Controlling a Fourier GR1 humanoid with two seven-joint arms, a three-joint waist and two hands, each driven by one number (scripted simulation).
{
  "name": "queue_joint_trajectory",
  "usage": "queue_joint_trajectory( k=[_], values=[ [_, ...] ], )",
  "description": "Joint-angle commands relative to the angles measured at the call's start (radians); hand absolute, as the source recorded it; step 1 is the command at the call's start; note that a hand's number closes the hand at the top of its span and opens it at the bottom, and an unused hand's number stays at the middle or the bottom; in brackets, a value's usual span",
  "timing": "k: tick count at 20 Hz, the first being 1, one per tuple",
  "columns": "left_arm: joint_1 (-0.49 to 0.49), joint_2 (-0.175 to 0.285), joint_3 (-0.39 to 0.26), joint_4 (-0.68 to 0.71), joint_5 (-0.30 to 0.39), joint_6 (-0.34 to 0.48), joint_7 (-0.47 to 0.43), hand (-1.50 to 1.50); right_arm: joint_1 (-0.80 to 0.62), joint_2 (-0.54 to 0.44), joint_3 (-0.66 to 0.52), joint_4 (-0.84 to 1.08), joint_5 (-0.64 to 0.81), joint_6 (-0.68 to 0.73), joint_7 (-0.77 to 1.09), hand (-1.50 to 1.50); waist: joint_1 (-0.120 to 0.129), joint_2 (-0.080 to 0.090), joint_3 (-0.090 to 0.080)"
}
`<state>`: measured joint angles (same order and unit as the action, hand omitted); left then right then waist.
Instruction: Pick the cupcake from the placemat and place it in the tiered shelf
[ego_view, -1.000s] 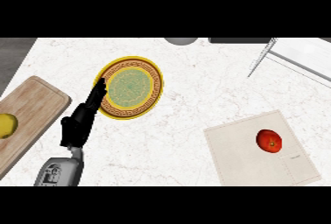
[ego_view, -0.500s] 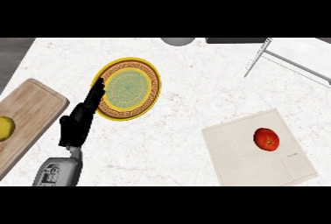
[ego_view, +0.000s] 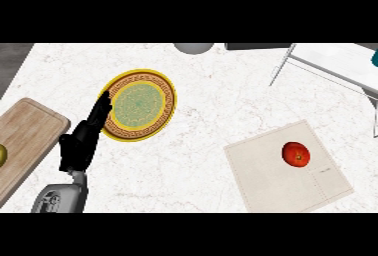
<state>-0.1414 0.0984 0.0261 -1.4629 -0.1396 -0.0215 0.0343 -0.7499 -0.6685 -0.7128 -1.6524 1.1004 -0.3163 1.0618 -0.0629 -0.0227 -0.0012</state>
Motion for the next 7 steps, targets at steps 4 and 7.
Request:
queue_joint_trajectory(
  k=[4, 7],
  values=[
    [0.019, -0.005, 0.003, 0.007, -0.006, 0.012, -0.035, 0.00, 0.206, -0.027, -0.163, -0.346, -0.175, 0.395, 0.098, -1.50, -0.017, 0.000, 0.000],
    [0.035, -0.022, -0.013, -0.008, -0.018, 0.025, -0.013, 0.00, 0.307, 0.025, -0.308, -0.485, -0.304, 0.464, 0.073, -1.50, -0.024, -0.002, 0.002]
  ],
)
